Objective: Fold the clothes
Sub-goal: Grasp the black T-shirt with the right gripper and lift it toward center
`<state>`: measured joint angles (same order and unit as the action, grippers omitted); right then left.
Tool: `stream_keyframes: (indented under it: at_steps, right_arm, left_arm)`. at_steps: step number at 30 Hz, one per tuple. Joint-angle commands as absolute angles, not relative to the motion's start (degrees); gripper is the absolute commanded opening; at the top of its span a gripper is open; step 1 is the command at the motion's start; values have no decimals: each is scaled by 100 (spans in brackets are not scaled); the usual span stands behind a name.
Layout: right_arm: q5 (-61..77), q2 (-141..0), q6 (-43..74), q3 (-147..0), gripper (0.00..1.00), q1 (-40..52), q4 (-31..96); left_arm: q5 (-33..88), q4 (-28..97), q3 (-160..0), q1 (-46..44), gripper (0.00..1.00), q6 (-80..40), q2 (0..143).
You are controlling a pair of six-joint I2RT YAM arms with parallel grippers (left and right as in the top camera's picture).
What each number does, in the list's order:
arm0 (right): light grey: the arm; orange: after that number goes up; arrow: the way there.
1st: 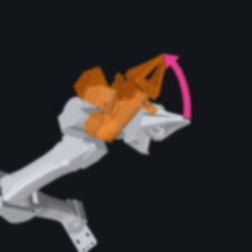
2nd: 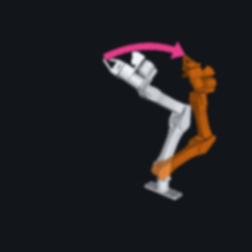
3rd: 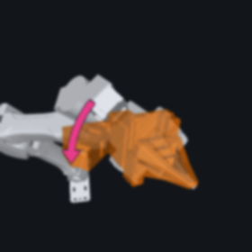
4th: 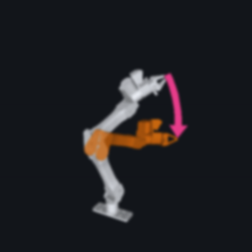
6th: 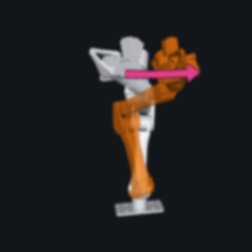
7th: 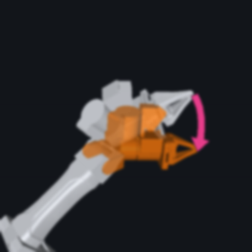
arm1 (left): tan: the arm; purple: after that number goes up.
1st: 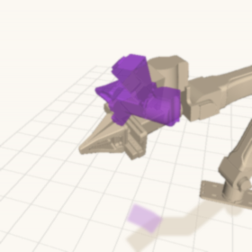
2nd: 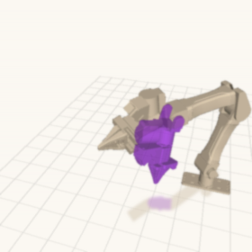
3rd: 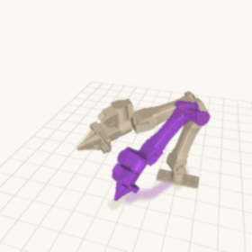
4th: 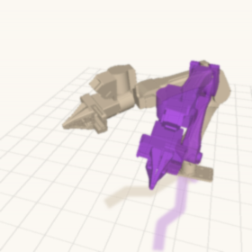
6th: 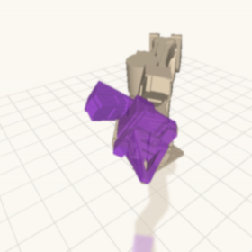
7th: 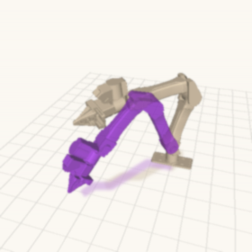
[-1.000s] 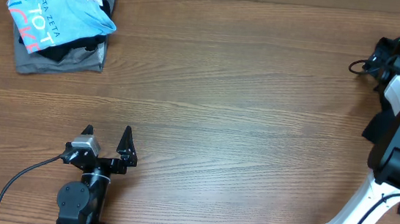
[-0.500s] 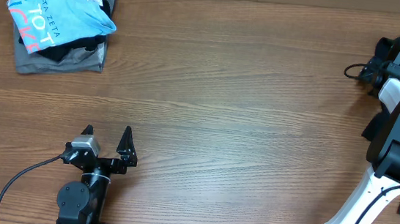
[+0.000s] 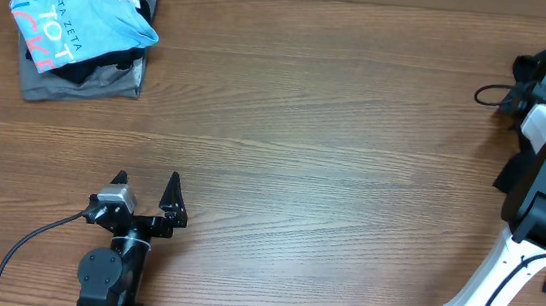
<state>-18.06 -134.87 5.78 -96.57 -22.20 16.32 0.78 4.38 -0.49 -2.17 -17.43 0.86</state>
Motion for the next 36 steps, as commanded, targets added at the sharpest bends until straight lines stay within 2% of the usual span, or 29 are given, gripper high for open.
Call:
stream_keyframes:
  at_steps: [1, 12, 18, 22, 26, 31, 36]
  right_arm:
    - [-1839, -13566, 607, -10160, 4, -2211, 2010]
    - [-1275, -12599, 1079, -10812, 4, -1957, 3181]
    - [338, -11821, 1275, -10812, 4, -1516, 3649]
    - [1500, -11537, 1592, -10812, 4, -897, 3828]
    - [2292, -11474, 1653, -10814, 4, 139, 3981]
    - [2340, -11434, 1623, -10814, 4, 1385, 4313]
    - [2252, -11032, 1638, -10814, 4, 2176, 4410]
  left_arm:
    - [19, 443, -27, -237, 100, -1629, 25]
    - [19, 443, -27, -237, 100, -1629, 25]
    - [19, 443, -27, -237, 100, -1629, 25]
    - [19, 443, -27, -237, 100, -1632, 25]
    - [19, 443, -27, -237, 100, -1629, 25]
    - [19, 445, -27, -237, 100, -1632, 25]
    - [19, 443, -27, -237, 100, -1629, 25]
